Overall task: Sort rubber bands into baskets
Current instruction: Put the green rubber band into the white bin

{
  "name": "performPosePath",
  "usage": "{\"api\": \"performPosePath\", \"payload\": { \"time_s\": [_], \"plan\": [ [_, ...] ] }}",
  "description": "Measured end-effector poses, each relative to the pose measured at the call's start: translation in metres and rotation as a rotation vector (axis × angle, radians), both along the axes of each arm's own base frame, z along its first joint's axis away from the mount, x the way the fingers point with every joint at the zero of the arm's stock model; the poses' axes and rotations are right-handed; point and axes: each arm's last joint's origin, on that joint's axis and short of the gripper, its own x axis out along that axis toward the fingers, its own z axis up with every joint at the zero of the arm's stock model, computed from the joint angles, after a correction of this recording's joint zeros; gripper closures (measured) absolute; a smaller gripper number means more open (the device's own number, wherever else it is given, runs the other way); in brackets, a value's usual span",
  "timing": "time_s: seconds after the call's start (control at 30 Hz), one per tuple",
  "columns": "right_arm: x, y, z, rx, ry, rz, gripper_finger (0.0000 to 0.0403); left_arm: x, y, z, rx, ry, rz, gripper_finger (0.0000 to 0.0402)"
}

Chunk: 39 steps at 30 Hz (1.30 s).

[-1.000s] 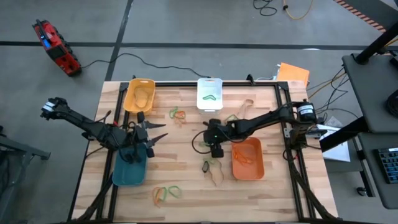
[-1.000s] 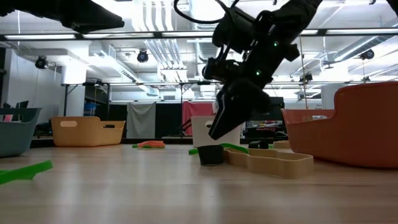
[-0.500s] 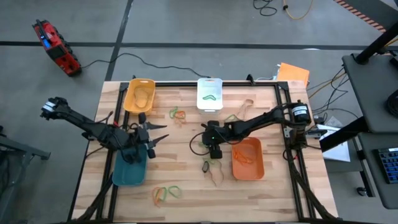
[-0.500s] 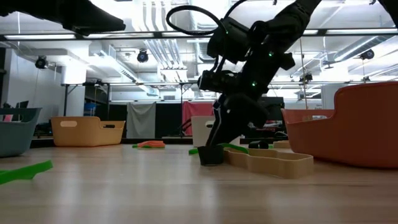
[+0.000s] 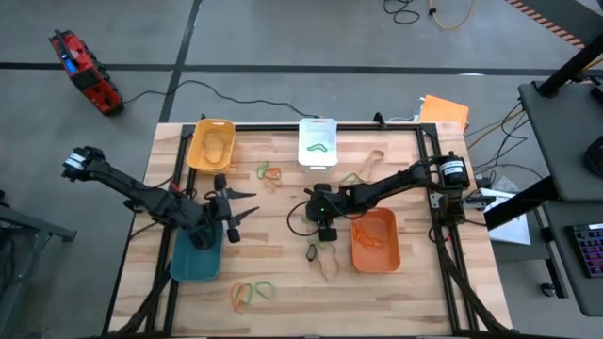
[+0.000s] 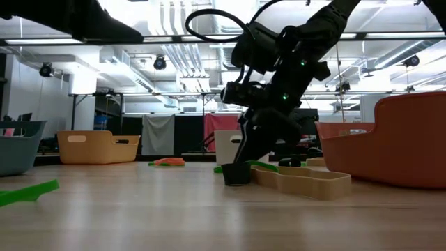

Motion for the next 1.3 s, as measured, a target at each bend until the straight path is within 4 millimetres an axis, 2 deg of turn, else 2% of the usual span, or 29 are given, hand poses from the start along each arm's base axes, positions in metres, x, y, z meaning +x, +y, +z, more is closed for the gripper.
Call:
{"api": "performPosePath", "payload": {
  "time_s": [0.1,0.4,0.67,0.9,1.1,1.3],
  "plan": [
    [0.000,0.000,0.000,-0.012,0.001,0.012,0.0387,0.001,0.000,-0.001,-0.006,0.002,0.002,0.0248],
    [0.003,0.000,0.008,-0.020,-0.017,0.008,0.0391,0.001,0.000,-0.001,-0.029,-0.007,0.008,0.0248],
    [0.018,-0.001,0.035,-0.058,-0.031,0.059,0.0391,0.001,0.000,-0.001,-0.033,-0.008,0.010,0.0248],
    [0.028,-0.008,0.075,-0.187,-0.051,0.117,0.0391,0.001,0.000,-0.001,-0.039,-0.009,0.011,0.0248],
    [0.036,-0.038,0.112,-0.313,-0.062,0.129,0.0391,0.001,0.000,-0.001,-0.042,-0.010,0.012,0.0248],
    [0.032,-0.098,0.137,-0.382,-0.063,0.052,0.0391,0.001,0.000,-0.001,-0.046,-0.010,0.013,0.0248]
  ]
}}
